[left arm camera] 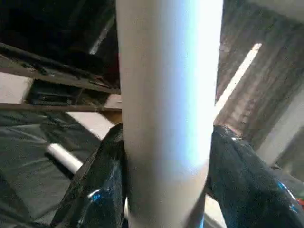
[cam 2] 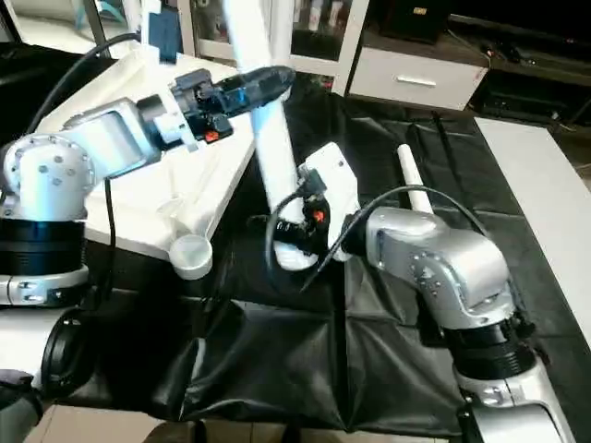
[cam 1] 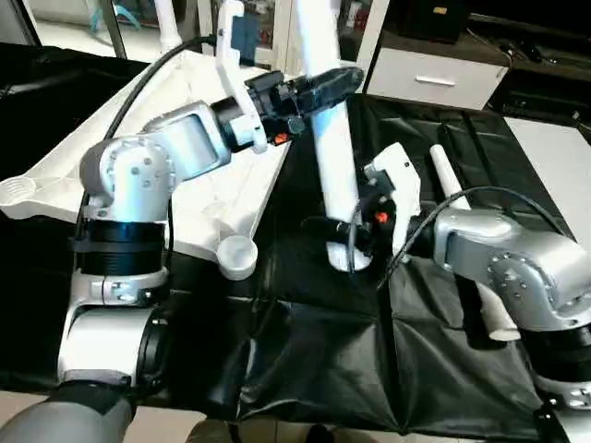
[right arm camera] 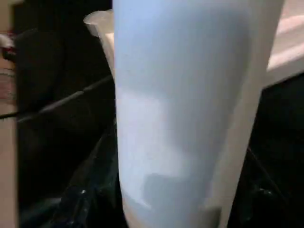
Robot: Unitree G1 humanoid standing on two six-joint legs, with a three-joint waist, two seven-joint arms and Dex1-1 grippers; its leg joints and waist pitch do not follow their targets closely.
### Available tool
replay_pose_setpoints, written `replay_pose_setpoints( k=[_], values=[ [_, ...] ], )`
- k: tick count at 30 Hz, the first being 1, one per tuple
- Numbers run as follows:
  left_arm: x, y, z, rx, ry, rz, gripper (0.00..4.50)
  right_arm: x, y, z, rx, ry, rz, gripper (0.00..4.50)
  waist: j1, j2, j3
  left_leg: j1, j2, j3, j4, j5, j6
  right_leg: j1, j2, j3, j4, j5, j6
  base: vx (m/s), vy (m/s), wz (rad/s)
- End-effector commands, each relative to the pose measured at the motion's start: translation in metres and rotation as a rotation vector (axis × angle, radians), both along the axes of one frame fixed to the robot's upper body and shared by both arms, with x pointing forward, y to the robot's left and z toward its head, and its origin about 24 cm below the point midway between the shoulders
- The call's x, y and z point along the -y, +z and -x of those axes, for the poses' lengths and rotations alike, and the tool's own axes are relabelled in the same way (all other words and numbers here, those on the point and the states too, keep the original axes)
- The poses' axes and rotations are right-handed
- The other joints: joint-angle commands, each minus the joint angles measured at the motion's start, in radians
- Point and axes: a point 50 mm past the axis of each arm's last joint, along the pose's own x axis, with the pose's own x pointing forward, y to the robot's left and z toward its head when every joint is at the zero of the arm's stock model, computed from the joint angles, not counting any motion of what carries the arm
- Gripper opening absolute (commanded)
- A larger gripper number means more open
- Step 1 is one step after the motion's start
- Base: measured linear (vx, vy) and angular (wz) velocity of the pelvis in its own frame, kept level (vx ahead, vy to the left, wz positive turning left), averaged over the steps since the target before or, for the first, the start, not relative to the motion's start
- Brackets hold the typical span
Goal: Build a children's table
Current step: Pick table leg
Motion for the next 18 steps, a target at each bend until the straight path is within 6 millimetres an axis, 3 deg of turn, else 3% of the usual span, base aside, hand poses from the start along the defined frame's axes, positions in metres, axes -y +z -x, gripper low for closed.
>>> replay_pose_setpoints(
  k=[1, 2, 5, 6, 7, 9, 12, 18],
  values=[
    [0.005, 0.006, 0.016, 0.079, -0.205, 0.056, 2.95, 0.013, 0.017, 0.009, 0.034, 0.097, -0.105, 2.00, 0.005, 0.005, -0.076, 0.029, 0.086, -0.026, -0.060, 0.029, 0.074, 0.071, -0.108, 0.064, -0.042, 0.021, -0.293, 0.000, 0.000, 0.00],
    [0.004, 0.006, 0.022, 0.108, -0.297, 0.098, 3.07, 0.016, 0.016, 0.013, 0.024, 0.152, -0.111, 2.00, 0.005, 0.004, -0.073, 0.028, 0.084, -0.026, -0.062, 0.029, 0.081, 0.070, -0.103, 0.062, -0.044, 0.012, -0.290, 0.000, 0.000, 0.00],
    [0.003, 0.006, 0.025, 0.127, -0.352, 0.130, 3.10, 0.019, 0.014, 0.017, 0.015, 0.193, -0.102, 1.99, 0.002, 0.005, -0.073, 0.028, 0.089, -0.027, -0.062, 0.016, 0.081, 0.067, -0.106, 0.061, -0.045, -0.006, -0.291, 0.000, 0.000, 0.00],
    [0.000, 0.007, 0.026, 0.129, -0.390, 0.156, 3.10, 0.020, 0.013, 0.020, 0.008, 0.221, -0.099, 1.99, 0.002, 0.005, -0.072, 0.027, 0.089, -0.027, -0.063, 0.009, 0.079, 0.067, -0.108, 0.062, -0.046, -0.019, -0.292, 0.000, 0.000, 0.00],
    [-0.001, 0.008, 0.027, 0.131, -0.421, 0.167, 3.10, 0.021, 0.013, 0.022, 0.001, 0.241, -0.100, 1.99, 0.004, 0.013, -0.070, 0.027, 0.088, -0.028, -0.064, -0.014, 0.069, 0.067, -0.110, 0.062, -0.051, -0.055, -0.288, 0.000, 0.000, 0.00],
    [-0.003, 0.007, 0.029, 0.132, -0.474, 0.159, 3.10, 0.023, 0.013, 0.024, -0.008, 0.274, -0.096, 1.99, 0.002, 0.011, -0.069, 0.029, 0.088, -0.029, -0.067, -0.037, 0.056, 0.065, -0.105, 0.062, -0.055, -0.092, -0.276, 0.000, 0.000, 0.00],
    [-0.003, 0.003, 0.030, 0.131, -0.482, 0.084, 3.10, 0.025, 0.013, 0.025, -0.010, 0.282, -0.080, 1.99, 0.000, 0.013, -0.067, 0.028, 0.088, -0.030, -0.069, -0.052, 0.044, 0.064, -0.105, 0.062, -0.058, -0.119, -0.263, 0.000, 0.000, 0.00],
    [0.002, -0.007, 0.027, 0.140, -0.433, -0.051, 2.56, 0.027, 0.010, 0.026, -0.011, 0.291, -0.063, 1.99, 0.002, 0.018, -0.069, 0.030, 0.092, -0.031, -0.068, -0.045, 0.036, 0.062, -0.106, 0.061, -0.059, -0.107, -0.264, 0.000, 0.000, 0.00]
  ],
)
